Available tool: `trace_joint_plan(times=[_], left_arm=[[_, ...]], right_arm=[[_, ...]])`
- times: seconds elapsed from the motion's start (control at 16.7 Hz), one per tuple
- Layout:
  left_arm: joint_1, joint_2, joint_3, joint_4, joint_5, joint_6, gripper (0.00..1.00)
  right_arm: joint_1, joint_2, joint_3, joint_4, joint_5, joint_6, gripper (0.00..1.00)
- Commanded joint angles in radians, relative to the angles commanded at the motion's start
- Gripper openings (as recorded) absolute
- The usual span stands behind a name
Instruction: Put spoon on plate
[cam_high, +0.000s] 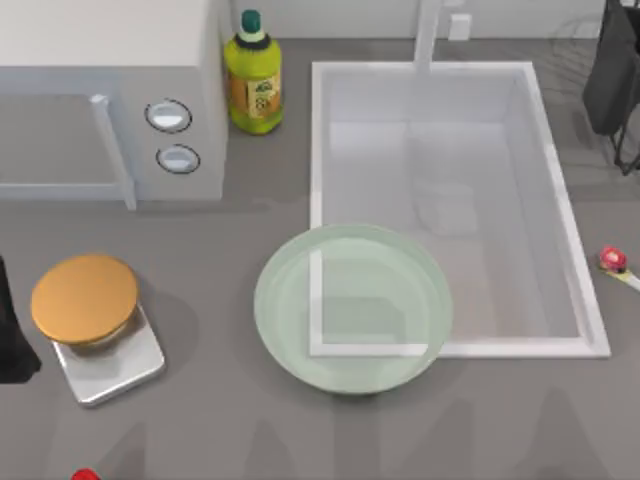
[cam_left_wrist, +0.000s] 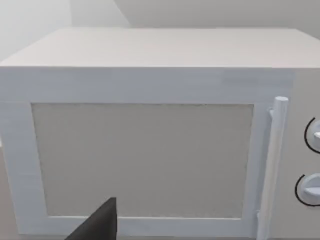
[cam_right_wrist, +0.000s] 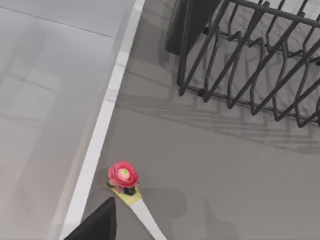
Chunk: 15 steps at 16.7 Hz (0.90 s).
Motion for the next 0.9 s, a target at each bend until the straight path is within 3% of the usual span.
trace_joint_plan(times=[0.48, 0.9], left_arm=[[0.0, 0.0, 0.0, 0.0, 0.0, 0.0, 1.0], [0.0, 0.0, 0.0, 0.0, 0.0, 0.0, 1.0]], right_arm=[[-0.014, 0.823, 0.55, -0.458, -0.004, -0.31, 1.0], [-0.024, 1.239, 0.876, -0.696, 0.002, -0.485, 1.0]])
